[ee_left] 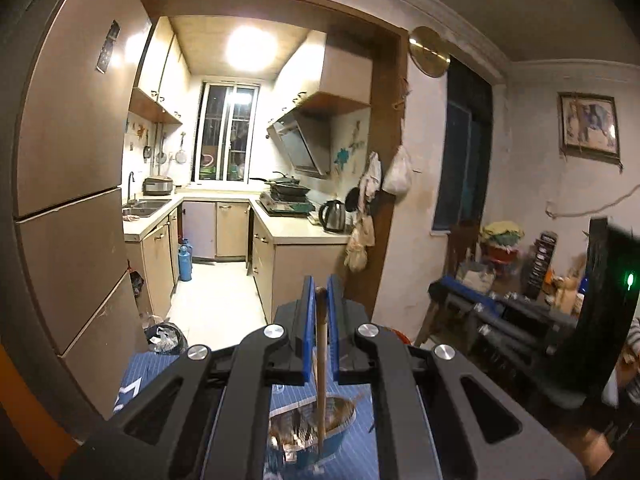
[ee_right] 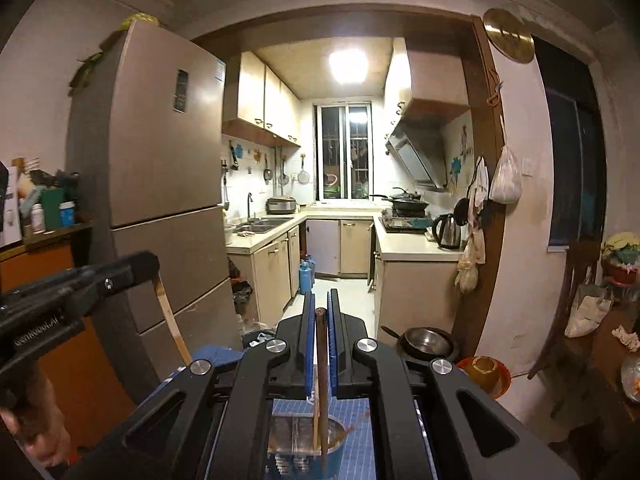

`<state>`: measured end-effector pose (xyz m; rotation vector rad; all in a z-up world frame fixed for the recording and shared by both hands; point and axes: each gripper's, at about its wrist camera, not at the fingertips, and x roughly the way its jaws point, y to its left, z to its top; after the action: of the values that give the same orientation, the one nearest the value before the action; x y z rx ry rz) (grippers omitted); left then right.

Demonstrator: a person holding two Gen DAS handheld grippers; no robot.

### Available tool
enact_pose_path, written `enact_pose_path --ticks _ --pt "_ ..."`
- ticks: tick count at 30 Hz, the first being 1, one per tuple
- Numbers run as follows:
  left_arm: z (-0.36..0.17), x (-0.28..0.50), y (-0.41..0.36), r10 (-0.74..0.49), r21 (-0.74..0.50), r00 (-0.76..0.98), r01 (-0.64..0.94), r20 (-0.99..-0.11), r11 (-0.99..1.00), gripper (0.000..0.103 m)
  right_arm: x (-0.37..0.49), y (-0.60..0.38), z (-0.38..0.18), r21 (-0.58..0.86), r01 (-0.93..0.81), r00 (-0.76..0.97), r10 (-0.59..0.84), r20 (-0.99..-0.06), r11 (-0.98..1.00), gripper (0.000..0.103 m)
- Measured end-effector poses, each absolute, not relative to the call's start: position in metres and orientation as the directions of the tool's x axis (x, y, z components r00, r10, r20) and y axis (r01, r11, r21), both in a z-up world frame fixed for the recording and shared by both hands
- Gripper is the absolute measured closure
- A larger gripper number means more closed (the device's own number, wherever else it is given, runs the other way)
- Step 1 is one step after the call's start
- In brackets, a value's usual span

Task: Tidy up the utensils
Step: 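Lift both chopsticks and carry them with both tools over the teal holder, then lower the chopsticks into the holder and open the right and left tools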

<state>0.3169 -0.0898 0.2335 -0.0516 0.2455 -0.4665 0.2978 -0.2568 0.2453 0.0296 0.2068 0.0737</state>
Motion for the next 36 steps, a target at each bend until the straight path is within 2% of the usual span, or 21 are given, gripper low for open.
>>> enact_pose_path --ticks 6,16,17,18,20,23,31,36 --pt "0.204 0.364 -0.099 -0.403 -0.116 0.876 0.386 -0.265 0.915 0.098 0.354 -0.260 0.225 0.078 -0.069 0.972 0.084 -0.219 0.995 0.096" --pt "0.139 0.395 -0.097 -0.344 -0.085 0.853 0.339 -0.392 0.937 0.098 0.399 -0.251 0.159 0.097 -0.101 0.938 0.127 -0.323 0.990 0.095" --pt "0.139 0.397 -0.095 -0.336 -0.084 0.853 0.331 -0.400 0.940 0.098 0.401 -0.249 0.152 0.094 -0.110 0.932 0.136 -0.337 0.989 0.091" --pt "0.135 0.397 -0.093 -0.329 -0.084 0.851 0.323 -0.410 0.942 0.098 0.401 -0.248 0.149 0.088 -0.102 0.930 0.126 -0.345 0.991 0.075" --pt "0.134 0.395 -0.086 -0.326 -0.091 0.849 0.318 -0.416 0.944 0.098 0.393 -0.249 0.151 0.093 -0.098 0.939 0.123 -0.322 0.991 0.064" --pt "0.143 0.392 -0.077 -0.322 -0.097 0.854 0.310 -0.408 0.946 0.098 0.378 -0.254 0.165 0.097 -0.091 0.950 0.116 -0.291 0.991 0.064" --pt "0.189 0.330 -0.040 -0.328 -0.108 0.892 0.310 -0.312 0.945 0.098 0.310 -0.275 0.203 0.075 -0.065 0.975 0.079 -0.206 0.995 0.064" --pt "0.184 0.274 -0.022 -0.308 -0.050 0.887 0.310 -0.343 0.949 0.098 0.247 -0.294 0.200 0.044 -0.052 0.975 0.060 -0.215 0.998 0.064"
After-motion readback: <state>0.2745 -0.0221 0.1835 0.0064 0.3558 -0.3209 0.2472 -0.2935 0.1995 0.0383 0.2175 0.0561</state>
